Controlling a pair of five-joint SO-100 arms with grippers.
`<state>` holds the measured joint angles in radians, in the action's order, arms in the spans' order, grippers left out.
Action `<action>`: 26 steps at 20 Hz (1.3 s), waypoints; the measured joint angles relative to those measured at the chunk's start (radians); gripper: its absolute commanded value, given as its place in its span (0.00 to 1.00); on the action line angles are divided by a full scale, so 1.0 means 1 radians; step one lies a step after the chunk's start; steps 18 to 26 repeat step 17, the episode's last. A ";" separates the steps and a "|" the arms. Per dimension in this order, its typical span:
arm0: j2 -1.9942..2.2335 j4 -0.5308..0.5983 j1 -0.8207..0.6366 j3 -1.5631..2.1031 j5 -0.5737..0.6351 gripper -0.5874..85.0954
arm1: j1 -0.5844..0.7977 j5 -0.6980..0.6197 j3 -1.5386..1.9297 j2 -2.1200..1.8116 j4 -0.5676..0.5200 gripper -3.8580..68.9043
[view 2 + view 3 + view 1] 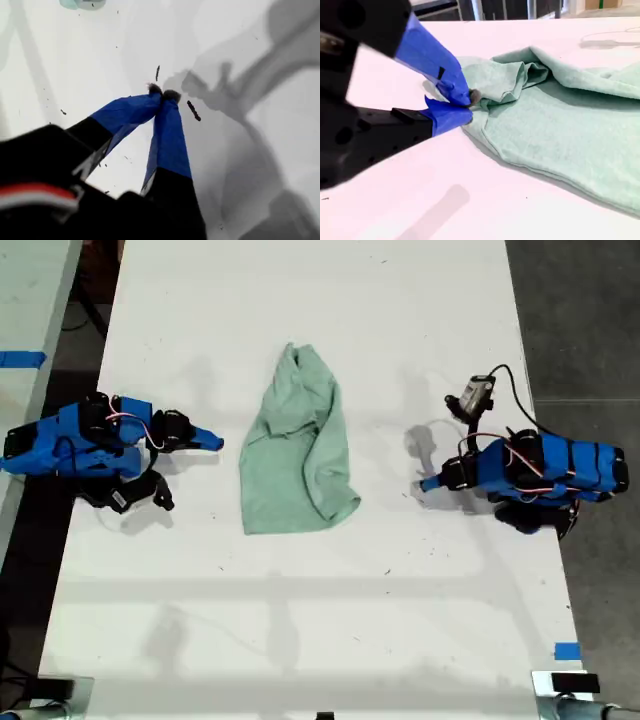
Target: Fold t shirt
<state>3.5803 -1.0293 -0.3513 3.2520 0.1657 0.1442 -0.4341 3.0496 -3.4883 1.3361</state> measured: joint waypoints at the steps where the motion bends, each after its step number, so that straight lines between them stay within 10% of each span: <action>1: 0.000 0.000 -0.020 0.000 0.011 0.00 | 0.000 0.000 0.000 0.000 0.000 0.07; 12: 0.006 0.100 -0.098 -0.002 0.227 0.00 | -0.005 0.008 0.000 0.000 0.000 0.07; 26: 0.006 0.080 -0.067 -0.002 0.224 0.00 | -0.006 0.009 0.000 0.000 0.000 0.07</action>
